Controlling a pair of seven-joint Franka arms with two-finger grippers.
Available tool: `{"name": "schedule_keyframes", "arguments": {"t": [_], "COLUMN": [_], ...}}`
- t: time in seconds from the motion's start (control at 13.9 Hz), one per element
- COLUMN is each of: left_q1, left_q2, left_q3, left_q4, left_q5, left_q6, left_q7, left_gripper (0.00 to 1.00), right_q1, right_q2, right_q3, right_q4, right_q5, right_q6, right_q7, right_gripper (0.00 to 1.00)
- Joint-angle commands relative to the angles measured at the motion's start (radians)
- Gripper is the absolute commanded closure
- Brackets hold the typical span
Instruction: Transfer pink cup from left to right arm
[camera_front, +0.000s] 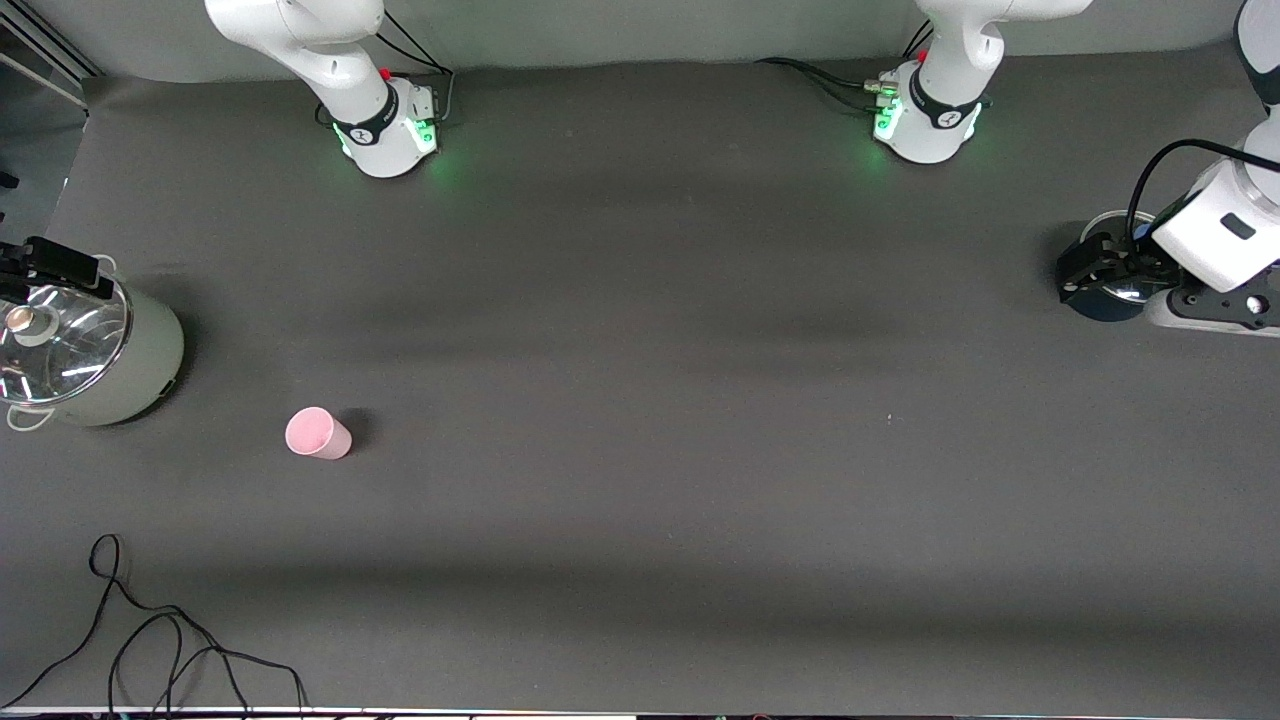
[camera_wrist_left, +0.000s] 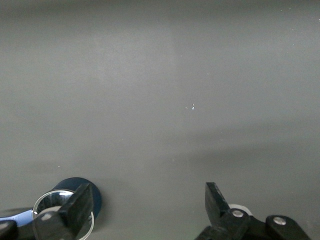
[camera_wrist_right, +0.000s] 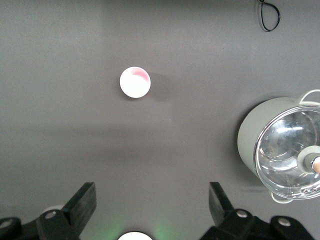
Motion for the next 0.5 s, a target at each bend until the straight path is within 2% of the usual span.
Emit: {"name": "schedule_keyframes", "arguments": {"t": [0.0, 0.43], "left_q1": [-0.005, -0.005], "left_q2": [0.006, 0.006], "left_q3": [0.004, 0.002], "left_q4": [0.021, 0.021], "left_q5": [-0.006, -0.008], "left_q6": [-0.011, -0.002], "left_q7": [0.006, 0.006], "left_gripper": [0.00, 0.00], "right_q1": [-0.005, -0.005], "right_q2": [0.000, 0.000], "right_q3": [0.005, 0.004], "right_q4": [0.002, 0.001], "right_q5": [-0.012, -0.007], "right_q6": [-0.006, -0.004], "right_q7": [0.000, 0.000], "right_gripper": [0.00, 0.00]}}
